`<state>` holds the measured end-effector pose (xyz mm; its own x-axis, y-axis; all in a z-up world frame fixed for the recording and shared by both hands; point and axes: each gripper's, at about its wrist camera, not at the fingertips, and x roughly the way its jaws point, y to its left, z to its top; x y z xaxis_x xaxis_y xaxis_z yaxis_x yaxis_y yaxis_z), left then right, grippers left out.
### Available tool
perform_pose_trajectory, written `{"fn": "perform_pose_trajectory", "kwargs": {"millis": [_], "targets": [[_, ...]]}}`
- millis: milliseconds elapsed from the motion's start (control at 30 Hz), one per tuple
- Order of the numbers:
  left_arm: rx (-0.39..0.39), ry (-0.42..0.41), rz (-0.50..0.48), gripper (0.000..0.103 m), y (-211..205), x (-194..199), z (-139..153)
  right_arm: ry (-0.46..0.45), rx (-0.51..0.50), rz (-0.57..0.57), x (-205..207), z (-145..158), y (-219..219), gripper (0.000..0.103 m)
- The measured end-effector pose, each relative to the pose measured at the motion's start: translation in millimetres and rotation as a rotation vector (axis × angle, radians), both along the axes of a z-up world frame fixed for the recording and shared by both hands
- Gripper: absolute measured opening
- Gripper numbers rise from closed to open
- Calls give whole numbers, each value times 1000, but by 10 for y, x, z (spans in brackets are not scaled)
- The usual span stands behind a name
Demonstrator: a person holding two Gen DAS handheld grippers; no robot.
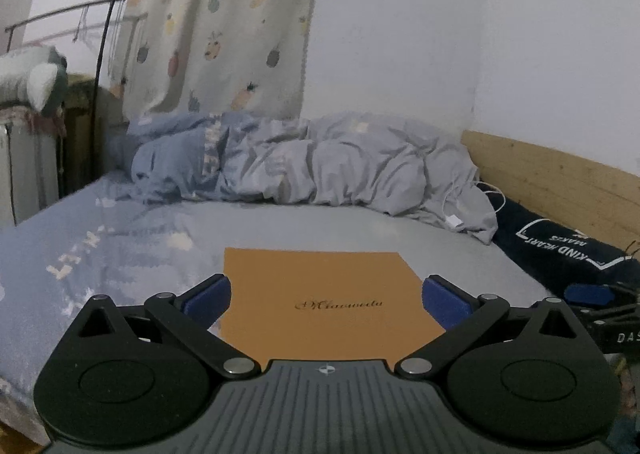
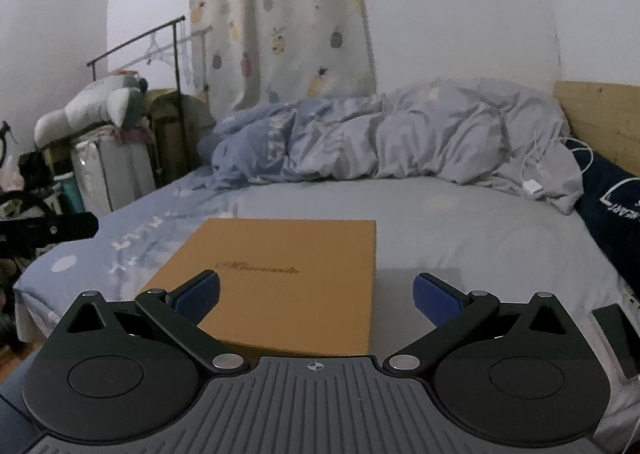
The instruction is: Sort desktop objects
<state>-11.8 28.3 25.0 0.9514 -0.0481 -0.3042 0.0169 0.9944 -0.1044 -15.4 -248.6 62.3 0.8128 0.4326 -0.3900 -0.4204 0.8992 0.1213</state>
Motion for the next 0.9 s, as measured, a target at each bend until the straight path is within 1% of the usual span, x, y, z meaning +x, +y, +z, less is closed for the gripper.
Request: {"fn": "perform_pose_trajectory", "kwargs": {"millis": [33, 100, 167, 200, 267, 400, 533, 800, 900], "targets": [[9, -14, 5, 103, -20, -15, -1, 3, 0, -1, 0, -2, 5, 103], [13, -16, -7, 103, -35, -17, -6, 8, 1, -2, 1, -7, 14, 103], [4, 7, -32, 103, -34, 10, -19, 13, 1, -4, 1, -12, 23, 103], [-3, 15, -29, 103, -33, 21, -28, 15, 1, -5, 2, -14, 28, 103], [-3, 27, -7, 103, -29, 34, -36, 20, 1, -6, 2, -19, 37, 103], [27, 46, 44, 103, -40, 52, -49, 34, 8, -11, 34, -104, 11, 103], [21, 76, 54, 103, -12, 59, -61, 45, 13, -13, 47, -123, 13, 103], [72, 98, 16, 103, -69, 68, -91, 46, 16, -12, 43, -146, 43, 103], [86, 100, 18, 103, -98, 47, -92, 48, 17, -13, 45, -149, 41, 103]]}}
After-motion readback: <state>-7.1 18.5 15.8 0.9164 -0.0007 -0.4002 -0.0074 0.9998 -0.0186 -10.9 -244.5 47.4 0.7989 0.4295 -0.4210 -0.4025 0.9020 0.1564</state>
